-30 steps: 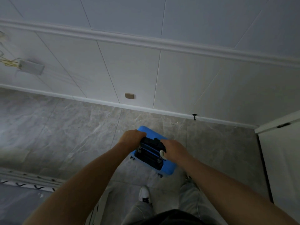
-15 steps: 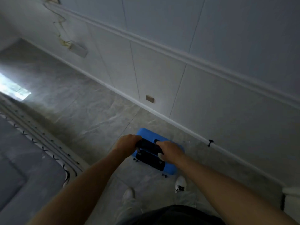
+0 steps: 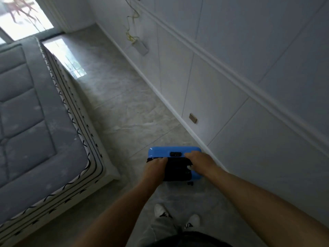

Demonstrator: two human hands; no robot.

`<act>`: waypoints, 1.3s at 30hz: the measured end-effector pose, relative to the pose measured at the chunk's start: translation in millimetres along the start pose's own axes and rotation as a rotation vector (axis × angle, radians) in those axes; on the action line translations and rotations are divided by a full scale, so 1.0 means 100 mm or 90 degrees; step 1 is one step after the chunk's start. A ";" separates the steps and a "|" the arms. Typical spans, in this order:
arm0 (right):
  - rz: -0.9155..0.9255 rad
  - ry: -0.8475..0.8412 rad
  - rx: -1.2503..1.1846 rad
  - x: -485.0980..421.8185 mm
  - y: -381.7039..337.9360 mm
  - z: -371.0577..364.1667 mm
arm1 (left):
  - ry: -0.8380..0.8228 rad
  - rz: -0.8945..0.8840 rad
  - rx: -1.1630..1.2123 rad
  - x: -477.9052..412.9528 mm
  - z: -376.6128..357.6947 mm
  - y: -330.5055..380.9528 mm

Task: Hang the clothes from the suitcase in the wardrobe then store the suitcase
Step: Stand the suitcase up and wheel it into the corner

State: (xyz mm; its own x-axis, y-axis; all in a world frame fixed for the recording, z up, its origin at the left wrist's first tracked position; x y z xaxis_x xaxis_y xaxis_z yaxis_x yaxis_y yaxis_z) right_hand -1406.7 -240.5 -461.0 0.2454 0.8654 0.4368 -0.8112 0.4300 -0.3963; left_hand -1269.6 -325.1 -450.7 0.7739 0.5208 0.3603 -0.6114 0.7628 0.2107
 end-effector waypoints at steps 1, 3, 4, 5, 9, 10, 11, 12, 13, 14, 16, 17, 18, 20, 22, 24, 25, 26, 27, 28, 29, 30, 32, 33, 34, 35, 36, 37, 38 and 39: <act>0.004 0.007 0.032 -0.07 0.00 0.09 | 0.012 0.007 0.003 -0.04 0.01 -0.01; 0.008 0.016 0.085 -0.19 0.00 0.24 | 0.023 0.021 -0.008 -0.11 0.04 0.01; 0.011 0.020 0.102 -0.26 0.00 0.30 | 0.029 0.030 -0.011 -0.14 0.06 0.02; 0.016 0.024 0.116 -0.33 0.00 0.35 | 0.041 0.039 -0.021 -0.17 0.09 0.02; 0.044 0.025 0.155 -0.62 -0.05 0.47 | 0.070 0.076 -0.082 -0.33 0.15 0.00; 0.054 0.028 0.162 -0.67 -0.08 0.51 | 0.072 0.086 -0.096 -0.35 0.19 -0.03; 0.070 0.027 0.167 -0.75 -0.08 0.54 | 0.075 0.101 -0.098 -0.41 0.21 -0.07; 0.085 0.024 0.170 -0.81 -0.09 0.57 | 0.078 0.112 -0.093 -0.48 0.24 -0.11; 0.100 0.027 0.178 -0.88 -0.10 0.60 | 0.088 0.115 -0.089 -0.54 0.27 -0.15; 0.115 0.022 0.190 -0.95 -0.09 0.63 | 0.092 0.114 -0.089 -0.61 0.31 -0.17; 0.155 0.013 0.203 -1.08 -0.10 0.71 | 0.103 0.121 -0.081 -0.75 0.40 -0.22; 0.177 0.001 0.206 -1.17 -0.10 0.75 | 0.116 0.131 -0.076 -0.80 0.46 -0.24; 0.203 -0.015 0.211 -1.27 -0.11 0.79 | 0.113 0.141 -0.064 -0.86 0.49 -0.25; 0.241 -0.043 0.220 -1.42 -0.16 0.85 | 0.121 0.147 -0.057 -0.92 0.51 -0.30; 0.290 -0.057 0.207 -1.59 -0.22 0.93 | 0.150 0.175 -0.060 -1.01 0.59 -0.39; 0.330 -0.058 0.197 -1.75 -0.28 1.01 | 0.166 0.206 -0.071 -1.12 0.73 -0.47; 0.342 -0.053 0.197 -1.81 -0.31 1.05 | 0.173 0.216 -0.072 -1.16 0.78 -0.51; 0.352 -0.043 0.197 -1.86 -0.33 1.08 | 0.172 0.219 -0.073 -1.18 0.81 -0.53; 0.358 -0.035 0.200 -1.92 -0.34 1.10 | 0.171 0.222 -0.075 -1.20 0.82 -0.55; 0.364 -0.030 0.203 -2.00 -0.36 1.14 | 0.172 0.230 -0.074 -1.23 0.83 -0.58; 0.367 -0.027 0.204 -2.07 -0.37 1.17 | 0.176 0.238 -0.072 -1.27 0.84 -0.61; 0.369 -0.024 0.198 -2.15 -0.38 1.20 | 0.174 0.249 -0.062 -1.33 0.84 -0.66; 0.372 -0.022 0.187 -2.34 -0.40 1.27 | 0.176 0.268 -0.046 -1.45 0.85 -0.76; 0.377 -0.018 0.182 -2.43 -0.42 1.31 | 0.182 0.272 -0.043 -1.51 0.87 -0.80; 0.379 -0.013 0.175 -2.50 -0.42 1.34 | 0.186 0.271 -0.035 -1.56 0.91 -0.81; 0.384 -0.011 0.172 -2.66 -0.45 1.38 | 0.194 0.279 -0.022 -1.65 0.94 -0.90; 0.387 -0.005 0.170 -2.76 -0.45 1.42 | 0.205 0.281 -0.010 -1.71 0.99 -0.93; 0.390 0.003 0.168 -2.84 -0.46 1.47 | 0.223 0.277 -0.005 -1.78 1.04 -0.96; 0.387 0.005 0.167 -2.95 -0.47 1.52 | 0.236 0.277 0.000 -1.85 1.09 -1.01; 0.387 0.010 0.164 -3.09 -0.50 1.57 | 0.244 0.282 0.001 -1.95 1.14 -1.10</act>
State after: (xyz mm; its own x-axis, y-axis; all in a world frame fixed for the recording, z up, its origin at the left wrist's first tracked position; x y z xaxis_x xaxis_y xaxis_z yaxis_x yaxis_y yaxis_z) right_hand -1525.5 -570.1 -449.5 -0.2908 0.9391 0.1829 -0.9082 -0.2109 -0.3615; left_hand -1372.6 -554.0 -441.0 0.4483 0.8919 0.0598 -0.8905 0.4397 0.1171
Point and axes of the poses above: each hand's wrist, its own x-axis away from the middle knuckle, its own z-axis out of the back of the hand, y = z × x, the point moved 9 cm from there along -x, towards the middle knuckle, and after that the axes turned 7 degrees about -x, right-handed, at the moved point
